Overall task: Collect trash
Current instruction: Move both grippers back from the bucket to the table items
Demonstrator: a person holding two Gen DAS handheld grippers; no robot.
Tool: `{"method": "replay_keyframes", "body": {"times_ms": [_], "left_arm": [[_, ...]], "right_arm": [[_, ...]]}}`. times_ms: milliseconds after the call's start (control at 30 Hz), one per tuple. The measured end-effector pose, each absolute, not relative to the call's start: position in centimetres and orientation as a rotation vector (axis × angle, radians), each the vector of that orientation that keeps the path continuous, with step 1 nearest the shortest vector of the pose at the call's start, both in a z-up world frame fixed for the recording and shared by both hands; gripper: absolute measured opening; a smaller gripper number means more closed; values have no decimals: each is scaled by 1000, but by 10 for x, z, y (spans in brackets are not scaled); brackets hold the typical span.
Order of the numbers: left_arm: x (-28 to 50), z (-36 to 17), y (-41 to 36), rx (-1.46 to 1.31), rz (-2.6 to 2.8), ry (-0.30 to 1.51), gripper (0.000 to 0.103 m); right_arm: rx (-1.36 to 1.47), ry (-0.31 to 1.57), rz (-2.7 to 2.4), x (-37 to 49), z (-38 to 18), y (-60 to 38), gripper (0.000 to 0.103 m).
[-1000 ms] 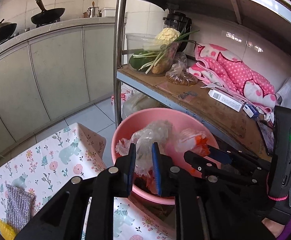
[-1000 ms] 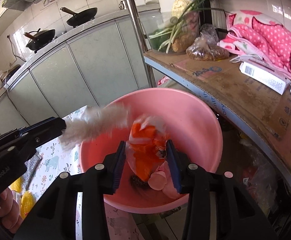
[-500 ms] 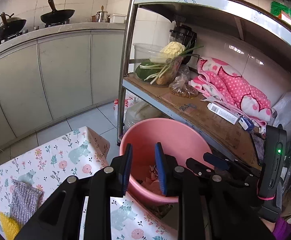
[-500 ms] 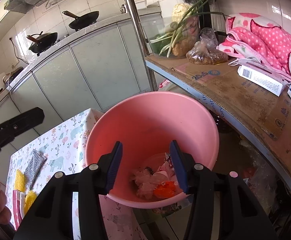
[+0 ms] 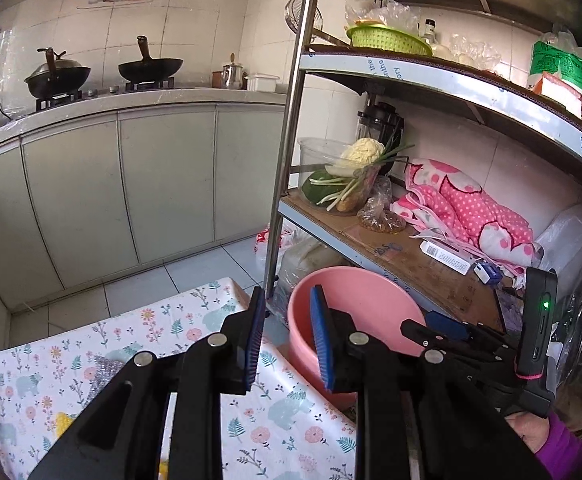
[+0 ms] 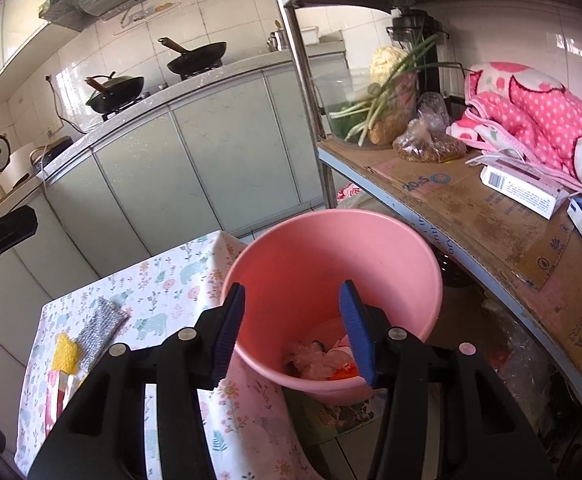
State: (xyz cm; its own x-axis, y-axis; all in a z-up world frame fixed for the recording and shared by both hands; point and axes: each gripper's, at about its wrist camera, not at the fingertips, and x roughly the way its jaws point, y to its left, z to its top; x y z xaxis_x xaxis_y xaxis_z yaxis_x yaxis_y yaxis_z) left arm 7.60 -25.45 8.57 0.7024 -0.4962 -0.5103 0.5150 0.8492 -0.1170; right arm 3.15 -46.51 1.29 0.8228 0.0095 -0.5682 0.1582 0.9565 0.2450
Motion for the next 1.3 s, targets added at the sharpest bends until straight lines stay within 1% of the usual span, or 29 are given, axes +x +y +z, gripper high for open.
{"method": "replay_keyframes", "body": {"times_ms": [333, 533, 733, 1033, 1300], "left_arm": [[39, 105, -150, -24, -402, 505, 24], [19, 100, -86, -80, -297, 517, 24], [3, 76, -48, -97, -249, 589, 24], [-6, 16, -32, -116, -230, 743, 24], [15, -14, -19, -136, -188, 812, 24]], "right_arm": [[228, 586, 44, 21, 26, -412, 50], [202, 600, 129, 17, 27, -377, 50], [169, 634, 202, 17, 24, -347, 50], [158, 714, 315, 21, 7, -308, 50], [118, 768, 396, 27, -2, -274, 50]]}}
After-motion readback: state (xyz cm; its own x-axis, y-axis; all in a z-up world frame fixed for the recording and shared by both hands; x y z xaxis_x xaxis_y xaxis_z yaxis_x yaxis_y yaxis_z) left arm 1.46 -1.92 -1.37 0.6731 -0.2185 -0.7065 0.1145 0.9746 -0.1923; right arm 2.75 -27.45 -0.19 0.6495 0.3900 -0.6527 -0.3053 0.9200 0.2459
